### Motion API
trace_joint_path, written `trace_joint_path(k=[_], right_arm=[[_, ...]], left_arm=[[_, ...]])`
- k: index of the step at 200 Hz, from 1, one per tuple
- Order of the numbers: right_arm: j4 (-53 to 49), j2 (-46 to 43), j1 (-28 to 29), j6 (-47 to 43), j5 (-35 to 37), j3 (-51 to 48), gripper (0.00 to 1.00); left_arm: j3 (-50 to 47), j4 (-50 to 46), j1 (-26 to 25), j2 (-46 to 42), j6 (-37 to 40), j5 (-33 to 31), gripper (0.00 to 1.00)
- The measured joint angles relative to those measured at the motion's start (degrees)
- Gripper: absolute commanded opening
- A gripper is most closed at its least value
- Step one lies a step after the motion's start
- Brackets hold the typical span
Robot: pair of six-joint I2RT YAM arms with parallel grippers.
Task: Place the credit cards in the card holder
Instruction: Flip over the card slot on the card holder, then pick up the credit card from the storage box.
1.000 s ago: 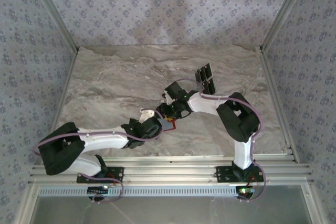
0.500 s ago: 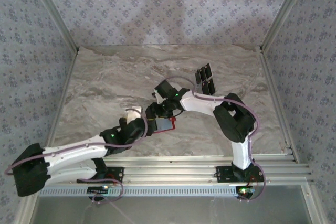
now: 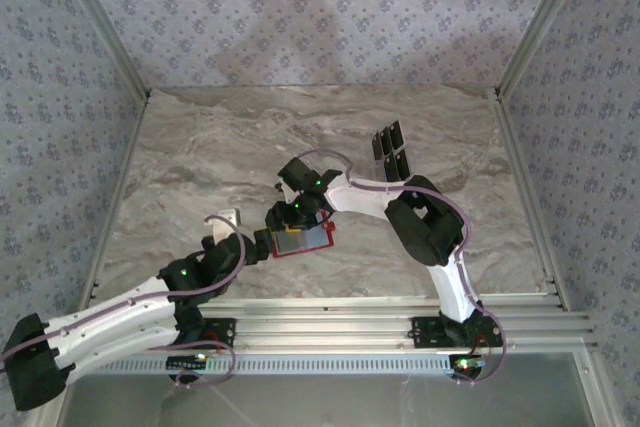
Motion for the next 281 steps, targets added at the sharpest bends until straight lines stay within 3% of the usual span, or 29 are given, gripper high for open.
trace_joint_path(k=[48, 83, 125, 172, 281], right_arm=[[-3.5, -2.1, -1.0, -2.1, 0.0, 2.1, 0.56], [-8.1, -11.0, -7.3, -5.1, 3.3, 2.7, 0.56], [-15.9, -17.6, -18.9, -12.0, 16.7, 4.8, 0.55], [-22.5, -16.7, -25.3, -18.5, 29.5, 6.0, 0.53], [-24.4, -13.4, -26.7, -23.5, 39.7, 4.9, 0.49]], left_arm=[[-0.6, -0.7, 2.2, 1.9, -0.8, 2.3, 1.00], [-0.5, -0.2, 4.5, 6.8, 0.1, 5.1, 1.00], [5.3, 0.7, 5.9, 17.8, 4.3, 8.6, 1.00], [12.6, 3.0, 6.2, 29.3, 9.0, 11.0, 1.00], [11.9, 3.0, 6.2, 33.2, 9.9, 11.1, 1.00]])
